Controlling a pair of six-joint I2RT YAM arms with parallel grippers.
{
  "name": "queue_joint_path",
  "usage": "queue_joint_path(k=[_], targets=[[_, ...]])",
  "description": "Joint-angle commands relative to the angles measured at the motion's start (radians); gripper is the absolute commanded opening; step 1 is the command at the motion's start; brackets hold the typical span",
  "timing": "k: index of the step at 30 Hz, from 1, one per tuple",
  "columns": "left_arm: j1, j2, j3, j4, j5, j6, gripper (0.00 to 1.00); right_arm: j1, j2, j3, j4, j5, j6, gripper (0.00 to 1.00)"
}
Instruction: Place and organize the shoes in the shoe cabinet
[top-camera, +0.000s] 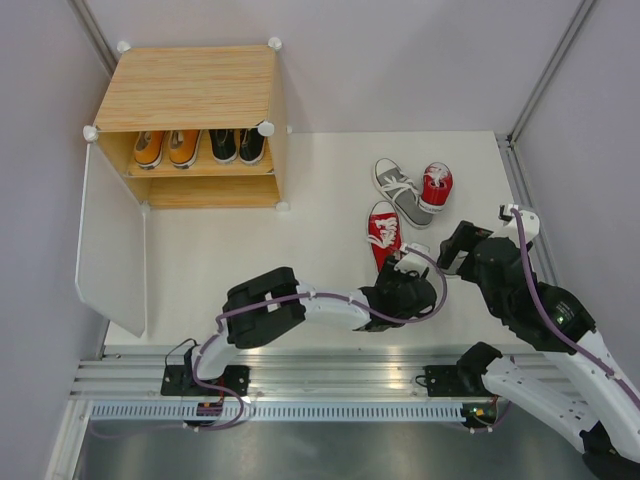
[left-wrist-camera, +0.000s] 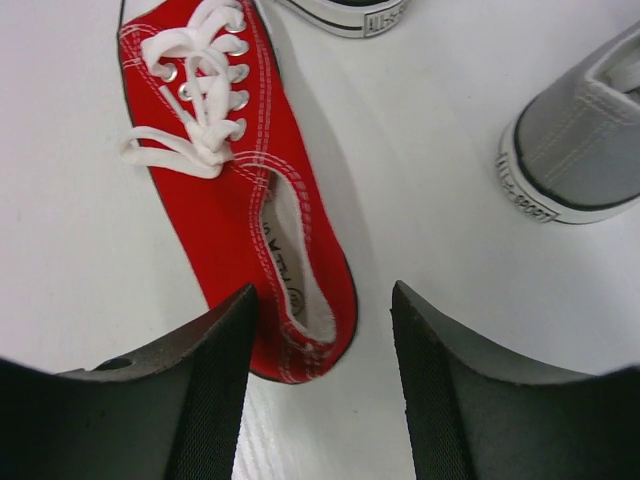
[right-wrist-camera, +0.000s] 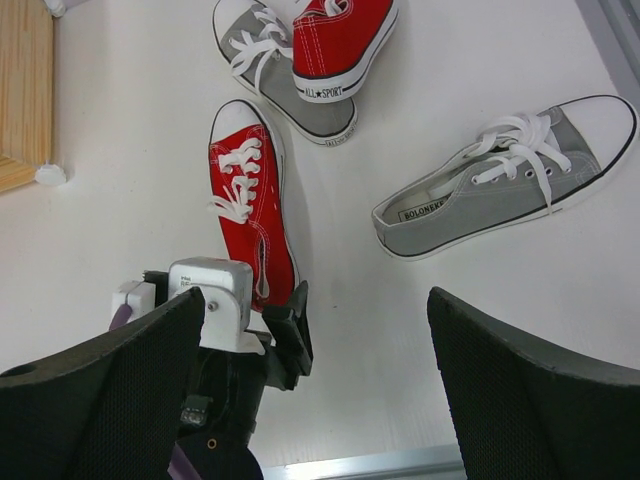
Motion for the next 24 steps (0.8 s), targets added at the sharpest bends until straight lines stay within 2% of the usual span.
queue_joint_path(k=[1, 8, 10, 11, 12, 14, 15, 24], targets=[[0.032, 0.022, 0.019, -0.092, -0.043, -0.058, 0.60, -0.002, -0.007, 0.031, -0.006, -0.002, -0.020, 0.96], [0.073, -0.040, -0.107, -0.140, -0.018, -0.175, 0.59, -0.004, -0.007, 0.002, 0.017, -0.014, -0.015, 0.96], [0.075, -0.052, -0.121, -0.138, -0.003, -0.175, 0.53, -0.004, -0.006, -0.003, 0.024, -0.018, -0.017, 0.96], [0.075, -0.054, -0.127, -0.137, 0.006, -0.174, 0.49, -0.004, -0.003, -0.009, 0.027, -0.018, -0.014, 0.96], [0.075, -0.057, -0.132, -0.137, 0.006, -0.174, 0.36, -0.004, -0.001, -0.007, 0.030, -0.018, -0.014, 0.95], [0.076, -0.077, -0.153, -0.137, -0.003, -0.183, 0.17, -0.004, 0.002, -0.010, 0.037, -0.022, -0.014, 0.95], [0.078, -0.087, -0.164, -0.132, -0.008, -0.184, 0.05, -0.004, 0.002, -0.012, 0.038, -0.022, -0.014, 0.96], [0.167, -0.297, -0.378, -0.135, -0.054, -0.253, 0.02, -0.004, 0.002, -0.024, 0.057, -0.027, -0.012, 0.95]])
